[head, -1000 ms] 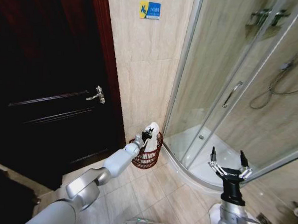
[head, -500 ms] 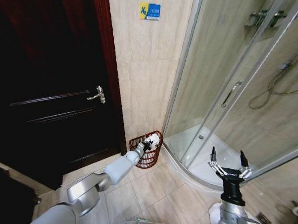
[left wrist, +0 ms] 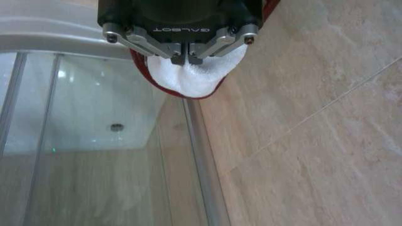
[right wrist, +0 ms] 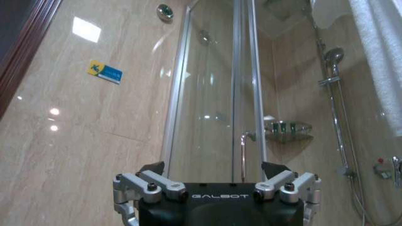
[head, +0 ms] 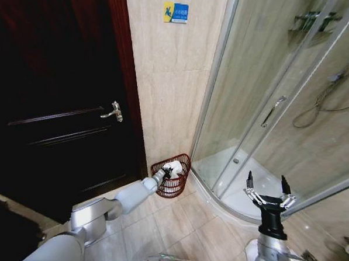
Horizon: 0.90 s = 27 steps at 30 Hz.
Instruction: Discard the used towel into the hamper.
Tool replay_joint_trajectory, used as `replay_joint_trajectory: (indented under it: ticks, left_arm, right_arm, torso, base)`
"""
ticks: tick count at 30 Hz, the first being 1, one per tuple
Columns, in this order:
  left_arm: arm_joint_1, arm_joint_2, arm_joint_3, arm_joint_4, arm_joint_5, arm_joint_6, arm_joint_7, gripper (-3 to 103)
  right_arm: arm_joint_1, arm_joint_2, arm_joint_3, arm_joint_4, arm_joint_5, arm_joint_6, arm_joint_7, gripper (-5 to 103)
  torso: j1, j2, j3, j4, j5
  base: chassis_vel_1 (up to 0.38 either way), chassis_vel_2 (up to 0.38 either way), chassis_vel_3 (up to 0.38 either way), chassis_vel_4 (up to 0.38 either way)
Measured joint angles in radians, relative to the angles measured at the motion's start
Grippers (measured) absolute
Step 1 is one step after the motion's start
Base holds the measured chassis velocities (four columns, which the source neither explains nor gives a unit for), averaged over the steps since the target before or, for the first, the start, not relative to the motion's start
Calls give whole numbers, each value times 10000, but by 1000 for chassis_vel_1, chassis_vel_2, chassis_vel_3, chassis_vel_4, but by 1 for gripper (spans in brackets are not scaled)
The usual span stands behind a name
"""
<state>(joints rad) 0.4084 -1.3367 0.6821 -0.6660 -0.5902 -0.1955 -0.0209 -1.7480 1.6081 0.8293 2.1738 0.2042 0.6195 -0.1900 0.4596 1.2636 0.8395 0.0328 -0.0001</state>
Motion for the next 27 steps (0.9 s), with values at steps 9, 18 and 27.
replay_joint_trajectory:
  ticks: [9,18,27]
  left_arm:
    - [-420,-55,720,246,-388,320,-57,2]
    - [-674,-204,1198,400,-587,651,-49,2]
    - [-683,-377,1407,730,-278,1167,-32,2]
  right_arm:
    - [-3,0,1,0,0,0,0,100]
    - [2,0,0,0,0,0,0,100]
    - [-2,0,0,0,0,0,0,100]
  torso:
    - [-14,2,-4,1,1]
    - [2,-1,0,4,3]
    - [-14,2,-4,1,0]
  base:
    - [0,0,0,0]
    - [-83,91,88,-100]
    - [-36,36,27,-28]
